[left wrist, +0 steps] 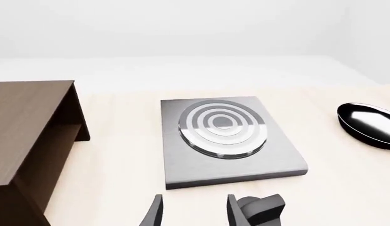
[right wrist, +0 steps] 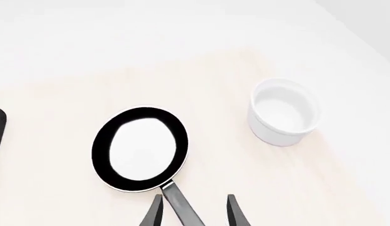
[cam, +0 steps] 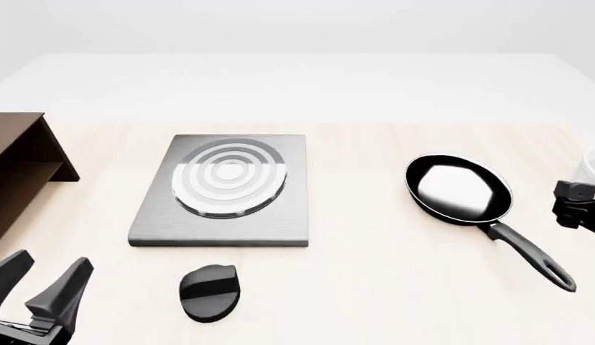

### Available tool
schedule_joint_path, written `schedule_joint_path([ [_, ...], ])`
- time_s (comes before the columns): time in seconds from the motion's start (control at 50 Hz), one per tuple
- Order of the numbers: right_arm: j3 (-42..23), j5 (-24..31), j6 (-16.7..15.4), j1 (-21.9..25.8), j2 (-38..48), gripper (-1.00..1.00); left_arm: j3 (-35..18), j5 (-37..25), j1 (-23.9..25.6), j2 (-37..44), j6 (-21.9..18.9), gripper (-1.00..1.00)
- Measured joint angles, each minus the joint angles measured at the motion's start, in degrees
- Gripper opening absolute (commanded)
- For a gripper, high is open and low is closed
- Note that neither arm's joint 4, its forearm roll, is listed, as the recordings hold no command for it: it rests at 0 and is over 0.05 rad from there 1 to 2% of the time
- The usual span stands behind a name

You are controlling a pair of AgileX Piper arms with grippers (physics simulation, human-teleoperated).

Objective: Turn on the stove and put the frying pan on it.

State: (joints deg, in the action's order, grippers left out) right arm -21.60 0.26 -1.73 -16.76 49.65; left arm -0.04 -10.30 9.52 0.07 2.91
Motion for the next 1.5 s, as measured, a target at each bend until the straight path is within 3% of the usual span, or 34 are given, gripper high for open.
schedule_joint_path([
  [0.32, -2.4, 0.3, -1.1, 0.1, 7.0, 1.00, 0.0, -0.1, -0.1, 0.0, -0.1, 1.00],
  [1.04, -7.6, 7.4, -4.4, 1.0, 15.5, 1.00, 0.0, -0.2, -0.3, 0.0, -0.1, 1.00],
  [1.5, -7.7, 5.2, -6.1, 1.1, 21.7, 1.00, 0.0, 0.0, -0.3, 0.0, -0.2, 1.00],
])
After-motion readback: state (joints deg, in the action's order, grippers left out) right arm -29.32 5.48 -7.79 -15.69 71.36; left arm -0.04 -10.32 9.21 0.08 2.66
